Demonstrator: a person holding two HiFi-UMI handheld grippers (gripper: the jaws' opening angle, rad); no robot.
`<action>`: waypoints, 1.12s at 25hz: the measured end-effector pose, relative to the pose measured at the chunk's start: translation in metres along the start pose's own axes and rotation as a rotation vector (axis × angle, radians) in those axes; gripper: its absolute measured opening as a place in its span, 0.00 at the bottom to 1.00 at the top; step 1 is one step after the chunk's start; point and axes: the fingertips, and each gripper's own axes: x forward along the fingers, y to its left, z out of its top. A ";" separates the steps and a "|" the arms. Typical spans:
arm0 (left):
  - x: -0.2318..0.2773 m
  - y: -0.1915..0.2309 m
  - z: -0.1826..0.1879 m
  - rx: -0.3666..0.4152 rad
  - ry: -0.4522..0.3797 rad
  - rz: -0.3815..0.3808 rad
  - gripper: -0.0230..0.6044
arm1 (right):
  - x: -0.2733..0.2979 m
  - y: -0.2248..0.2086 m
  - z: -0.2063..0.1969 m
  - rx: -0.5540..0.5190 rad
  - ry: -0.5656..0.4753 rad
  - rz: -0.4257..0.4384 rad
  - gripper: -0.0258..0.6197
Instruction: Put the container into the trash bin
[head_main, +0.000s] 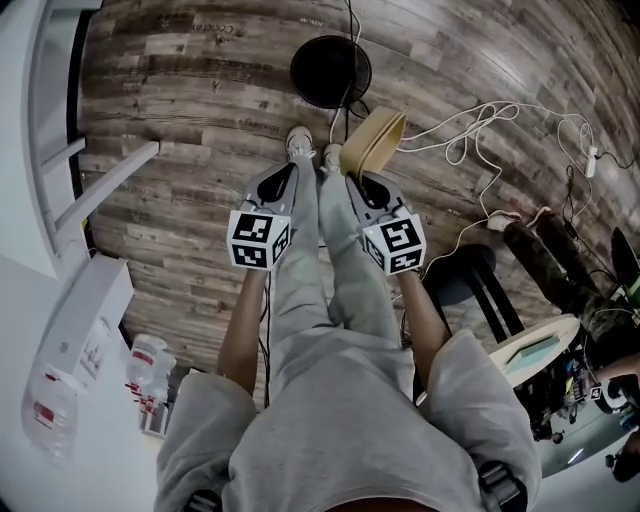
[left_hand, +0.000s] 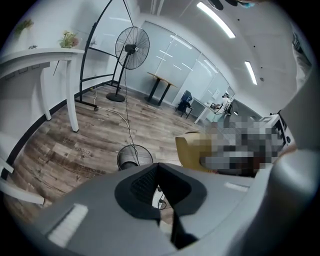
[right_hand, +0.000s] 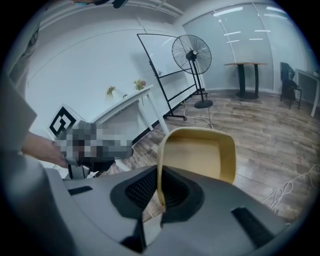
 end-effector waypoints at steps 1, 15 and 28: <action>0.002 0.000 -0.004 0.002 0.004 0.000 0.05 | 0.002 -0.001 -0.005 0.006 0.004 0.000 0.09; 0.033 0.008 -0.026 0.023 0.005 -0.015 0.05 | 0.056 -0.027 -0.017 -0.008 -0.019 0.012 0.09; 0.052 0.021 -0.031 0.025 0.009 -0.013 0.05 | 0.126 -0.070 -0.017 -0.057 -0.014 0.009 0.09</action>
